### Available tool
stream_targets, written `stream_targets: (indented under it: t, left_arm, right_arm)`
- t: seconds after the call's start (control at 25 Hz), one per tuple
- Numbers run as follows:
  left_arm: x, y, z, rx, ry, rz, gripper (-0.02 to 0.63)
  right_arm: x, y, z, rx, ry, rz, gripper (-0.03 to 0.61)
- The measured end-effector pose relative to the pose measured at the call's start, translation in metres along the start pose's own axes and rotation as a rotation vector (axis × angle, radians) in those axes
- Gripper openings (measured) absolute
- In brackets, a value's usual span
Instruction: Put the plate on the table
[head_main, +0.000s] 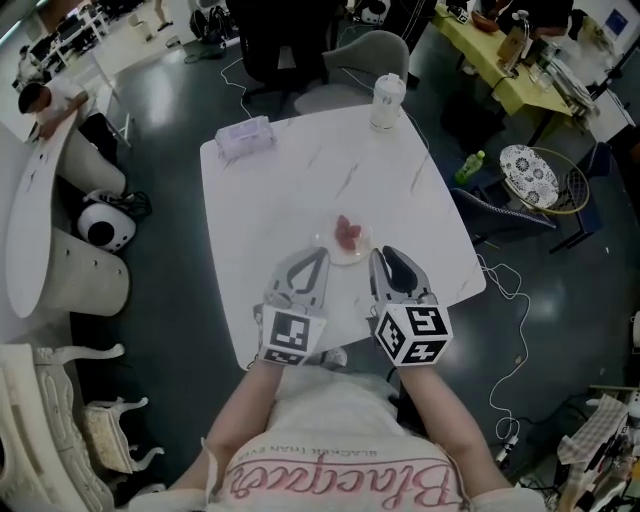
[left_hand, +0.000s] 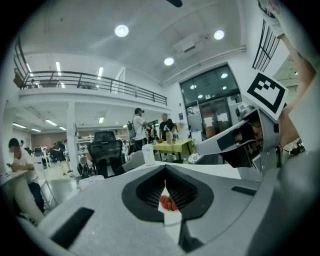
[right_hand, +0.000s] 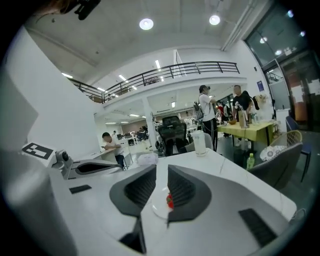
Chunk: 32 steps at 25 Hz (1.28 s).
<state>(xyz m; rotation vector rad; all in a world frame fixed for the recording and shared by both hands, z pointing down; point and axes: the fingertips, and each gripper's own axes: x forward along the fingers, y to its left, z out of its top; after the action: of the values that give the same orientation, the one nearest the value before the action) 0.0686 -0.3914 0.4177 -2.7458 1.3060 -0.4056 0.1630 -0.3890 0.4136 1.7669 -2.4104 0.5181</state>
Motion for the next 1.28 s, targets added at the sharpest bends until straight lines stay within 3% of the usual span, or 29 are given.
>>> stream_targets:
  t: [0.16, 0.32, 0.44, 0.84, 1.28]
  left_arm:
    - [-0.004, -0.01, 0.022, 0.008, -0.055, -0.02, 0.005]
    - [-0.015, -0.011, 0.037, -0.123, -0.117, -0.011, 0.005]
    - [-0.023, -0.014, 0.046, -0.156, -0.158, -0.002, 0.005]
    - [-0.031, -0.027, 0.058, -0.134, -0.209, -0.045, 0.005]
    - [-0.036, -0.029, 0.066, -0.112, -0.242, -0.056, 0.005]
  right_arm:
    - [-0.017, 0.012, 0.015, -0.085, -0.062, 0.012, 0.061]
    - [-0.033, 0.023, 0.026, -0.149, -0.176, 0.026, 0.054]
    - [-0.041, 0.03, 0.029, -0.184, -0.204, 0.045, 0.048]
    - [-0.057, 0.047, 0.039, -0.294, -0.25, 0.044, 0.009]
    - [-0.059, 0.051, 0.041, -0.316, -0.253, 0.033, 0.009]
